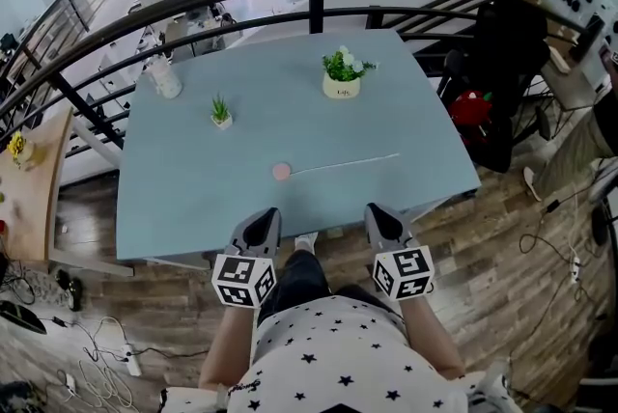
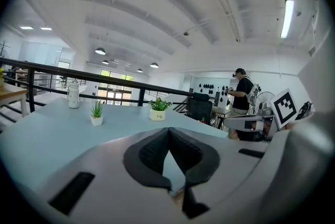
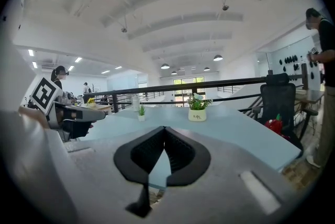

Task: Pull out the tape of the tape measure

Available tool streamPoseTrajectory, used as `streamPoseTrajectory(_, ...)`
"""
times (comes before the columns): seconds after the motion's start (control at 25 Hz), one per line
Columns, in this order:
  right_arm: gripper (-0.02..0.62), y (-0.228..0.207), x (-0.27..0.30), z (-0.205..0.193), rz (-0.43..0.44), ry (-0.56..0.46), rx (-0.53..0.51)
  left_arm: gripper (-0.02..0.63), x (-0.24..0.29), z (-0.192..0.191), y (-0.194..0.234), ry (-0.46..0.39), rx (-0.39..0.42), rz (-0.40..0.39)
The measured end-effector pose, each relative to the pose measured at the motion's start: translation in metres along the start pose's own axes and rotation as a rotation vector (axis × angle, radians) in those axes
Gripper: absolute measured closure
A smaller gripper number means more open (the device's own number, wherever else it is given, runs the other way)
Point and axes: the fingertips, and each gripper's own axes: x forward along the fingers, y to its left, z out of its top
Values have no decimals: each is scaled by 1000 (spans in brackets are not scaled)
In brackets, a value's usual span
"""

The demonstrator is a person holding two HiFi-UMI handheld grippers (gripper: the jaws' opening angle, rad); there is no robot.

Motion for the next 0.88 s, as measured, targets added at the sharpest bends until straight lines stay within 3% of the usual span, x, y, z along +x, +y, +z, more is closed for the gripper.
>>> streamPoseTrajectory(0.88,591,5,-2,5,18,-20,-5,603,0,0,-3,15,11,-23)
